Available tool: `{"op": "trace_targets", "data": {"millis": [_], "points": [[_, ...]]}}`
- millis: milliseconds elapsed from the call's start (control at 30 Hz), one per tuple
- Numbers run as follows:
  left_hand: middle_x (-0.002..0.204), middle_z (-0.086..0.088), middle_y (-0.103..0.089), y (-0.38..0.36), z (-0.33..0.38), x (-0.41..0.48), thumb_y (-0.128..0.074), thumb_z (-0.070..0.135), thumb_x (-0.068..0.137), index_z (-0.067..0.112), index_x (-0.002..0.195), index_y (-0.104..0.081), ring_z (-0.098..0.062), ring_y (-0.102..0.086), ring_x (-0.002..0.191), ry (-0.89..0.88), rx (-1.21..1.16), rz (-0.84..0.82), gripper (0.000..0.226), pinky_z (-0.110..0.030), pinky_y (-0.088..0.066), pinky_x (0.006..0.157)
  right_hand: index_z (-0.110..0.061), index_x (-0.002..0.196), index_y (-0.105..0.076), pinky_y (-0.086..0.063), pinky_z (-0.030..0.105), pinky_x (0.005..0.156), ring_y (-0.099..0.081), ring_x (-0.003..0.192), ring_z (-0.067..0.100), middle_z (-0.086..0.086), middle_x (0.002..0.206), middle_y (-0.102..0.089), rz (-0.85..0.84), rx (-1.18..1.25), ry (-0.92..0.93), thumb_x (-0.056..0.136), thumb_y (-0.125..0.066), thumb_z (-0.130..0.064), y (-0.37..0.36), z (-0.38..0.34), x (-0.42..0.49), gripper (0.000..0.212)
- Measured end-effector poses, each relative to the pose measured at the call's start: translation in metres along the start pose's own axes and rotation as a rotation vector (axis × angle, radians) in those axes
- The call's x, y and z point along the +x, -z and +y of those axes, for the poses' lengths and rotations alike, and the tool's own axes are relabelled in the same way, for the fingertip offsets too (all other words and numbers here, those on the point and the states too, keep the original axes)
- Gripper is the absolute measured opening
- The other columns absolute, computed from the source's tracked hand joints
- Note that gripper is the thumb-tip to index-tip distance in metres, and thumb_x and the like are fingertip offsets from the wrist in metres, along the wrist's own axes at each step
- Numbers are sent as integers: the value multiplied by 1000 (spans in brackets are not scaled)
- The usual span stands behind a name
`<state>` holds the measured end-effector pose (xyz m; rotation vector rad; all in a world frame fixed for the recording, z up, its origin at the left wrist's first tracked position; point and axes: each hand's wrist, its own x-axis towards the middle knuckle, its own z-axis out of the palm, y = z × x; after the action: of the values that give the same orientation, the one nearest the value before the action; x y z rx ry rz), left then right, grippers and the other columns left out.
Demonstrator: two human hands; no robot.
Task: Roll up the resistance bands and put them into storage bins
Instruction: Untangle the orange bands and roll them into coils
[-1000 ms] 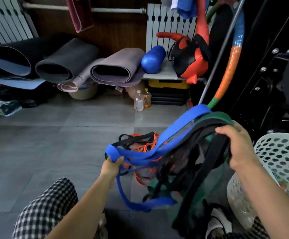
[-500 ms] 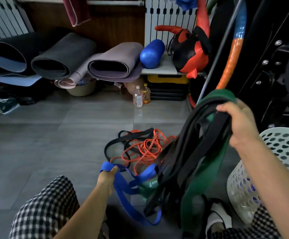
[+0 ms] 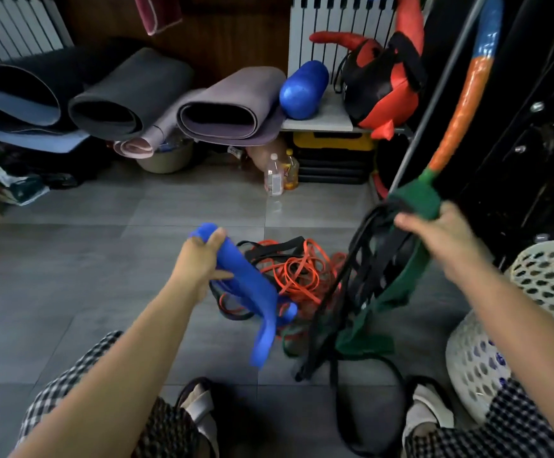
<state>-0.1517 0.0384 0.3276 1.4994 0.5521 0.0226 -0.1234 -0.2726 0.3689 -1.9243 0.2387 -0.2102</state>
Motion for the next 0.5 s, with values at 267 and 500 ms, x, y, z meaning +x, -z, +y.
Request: {"op": "trace_targets", "data": {"millis": [267,500], "points": [[77,-12,-65,9,116,-6,-52,18,93,3,91,-55,-9,-66,53,-257,313,-228,15,-28,-56,50,-2,121,-48,-37,27,81,-54,101,24,13,108,-57,-469,-239,-315,85,-63,-15,-58,90,-34,40],[102,-16,-57,84,101,82,-64,15,86,-1,114,-52,-28,-55,90,-38,551,71,35,-34,-52,46,-3,128,-44,-41,28,87,-51,101,17,14,127,-53,-626,-327,-443,90,-58,-20,-87,129,-60,44]]}}
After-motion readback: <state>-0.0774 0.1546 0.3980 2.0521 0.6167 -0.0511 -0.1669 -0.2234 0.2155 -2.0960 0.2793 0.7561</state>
